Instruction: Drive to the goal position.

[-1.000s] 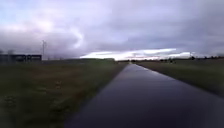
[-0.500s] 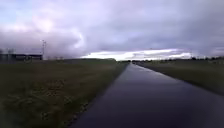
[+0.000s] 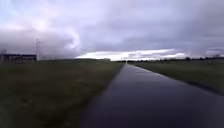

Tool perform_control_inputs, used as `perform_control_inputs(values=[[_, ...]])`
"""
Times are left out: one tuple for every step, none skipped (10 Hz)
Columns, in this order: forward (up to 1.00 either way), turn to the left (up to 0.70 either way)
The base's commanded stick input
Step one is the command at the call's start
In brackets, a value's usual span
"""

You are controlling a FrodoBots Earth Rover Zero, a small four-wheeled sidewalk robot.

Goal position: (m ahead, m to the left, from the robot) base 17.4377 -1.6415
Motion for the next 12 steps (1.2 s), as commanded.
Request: perform_control_inputs(values=[[0.70, -0.27], [0.70, -0.27], [0.70, -0.27], [0.70, -0.27], [0.70, -0.27], [0.70, -0.27], [0.70, -0.27], [0.70, -0.27], [0.70, -0.27], [0.70, -0.23], [0.70, -0.05], [0.70, 0.00]])
